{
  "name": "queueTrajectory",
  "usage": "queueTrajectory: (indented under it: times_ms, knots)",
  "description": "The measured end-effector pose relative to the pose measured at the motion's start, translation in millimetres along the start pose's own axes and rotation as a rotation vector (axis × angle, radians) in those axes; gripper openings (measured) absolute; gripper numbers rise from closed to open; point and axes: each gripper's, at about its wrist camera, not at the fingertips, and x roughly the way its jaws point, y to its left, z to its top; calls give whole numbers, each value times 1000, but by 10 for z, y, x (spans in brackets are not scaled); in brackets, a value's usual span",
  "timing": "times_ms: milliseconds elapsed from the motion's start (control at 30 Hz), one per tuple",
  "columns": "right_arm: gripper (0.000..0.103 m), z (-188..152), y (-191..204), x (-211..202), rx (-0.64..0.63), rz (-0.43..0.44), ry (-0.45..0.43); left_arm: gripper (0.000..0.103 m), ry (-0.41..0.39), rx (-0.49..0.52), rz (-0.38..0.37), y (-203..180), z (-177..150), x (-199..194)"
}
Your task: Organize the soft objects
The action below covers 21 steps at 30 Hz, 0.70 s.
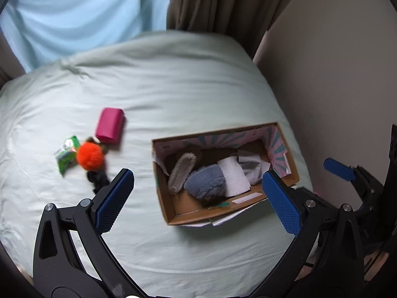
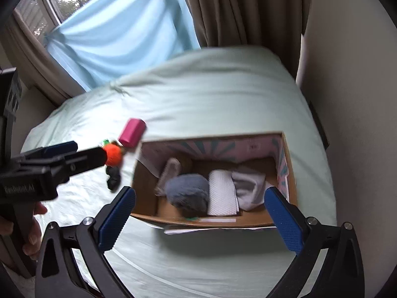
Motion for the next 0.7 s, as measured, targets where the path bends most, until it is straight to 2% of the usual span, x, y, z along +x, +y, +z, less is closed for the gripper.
queueTrajectory:
  times_ms: [300, 500, 700]
  knots:
    - [103, 168, 645, -603, -83, 7, -81, 103, -148, -62, 58, 462, -182, -1027]
    - [103, 161, 1193, -867, -112, 15, -138, 103, -232, -125, 125, 1050, -449, -1625]
    - [103, 56, 1749, -1081, -96, 40, -224, 103, -264, -153, 176, 1629, -771, -2010]
